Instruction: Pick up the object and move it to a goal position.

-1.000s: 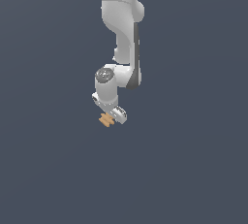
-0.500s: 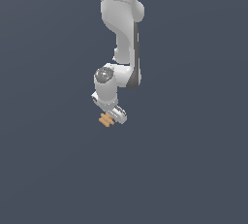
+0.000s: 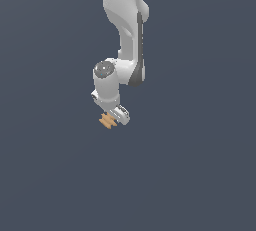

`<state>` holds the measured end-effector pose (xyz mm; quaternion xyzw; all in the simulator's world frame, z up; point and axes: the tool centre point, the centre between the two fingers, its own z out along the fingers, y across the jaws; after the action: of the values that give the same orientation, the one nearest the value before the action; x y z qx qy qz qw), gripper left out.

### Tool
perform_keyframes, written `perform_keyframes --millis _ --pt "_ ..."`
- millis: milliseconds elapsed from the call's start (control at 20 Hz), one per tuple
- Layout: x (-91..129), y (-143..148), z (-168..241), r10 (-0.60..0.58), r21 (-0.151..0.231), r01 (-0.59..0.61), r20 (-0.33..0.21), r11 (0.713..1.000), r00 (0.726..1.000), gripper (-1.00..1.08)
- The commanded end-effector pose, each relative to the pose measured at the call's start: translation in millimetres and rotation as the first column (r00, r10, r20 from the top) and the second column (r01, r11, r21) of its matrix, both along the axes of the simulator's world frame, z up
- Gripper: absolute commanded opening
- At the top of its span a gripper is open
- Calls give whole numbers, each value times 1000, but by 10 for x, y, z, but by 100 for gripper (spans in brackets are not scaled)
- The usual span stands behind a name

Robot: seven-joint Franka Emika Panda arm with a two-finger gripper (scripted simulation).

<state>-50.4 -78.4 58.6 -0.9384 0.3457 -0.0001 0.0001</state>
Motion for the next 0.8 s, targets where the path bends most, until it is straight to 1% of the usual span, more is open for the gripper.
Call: perform_keyframes --millis 0,200,750 --pt "30 -28 186 0 0 0 1 1000 1000 -100" --pt "86 -84 551 -1 0 1 1 1000 1000 -100" --pt "275 -262 1727 -2 -2 2 0 1000 1000 -100"
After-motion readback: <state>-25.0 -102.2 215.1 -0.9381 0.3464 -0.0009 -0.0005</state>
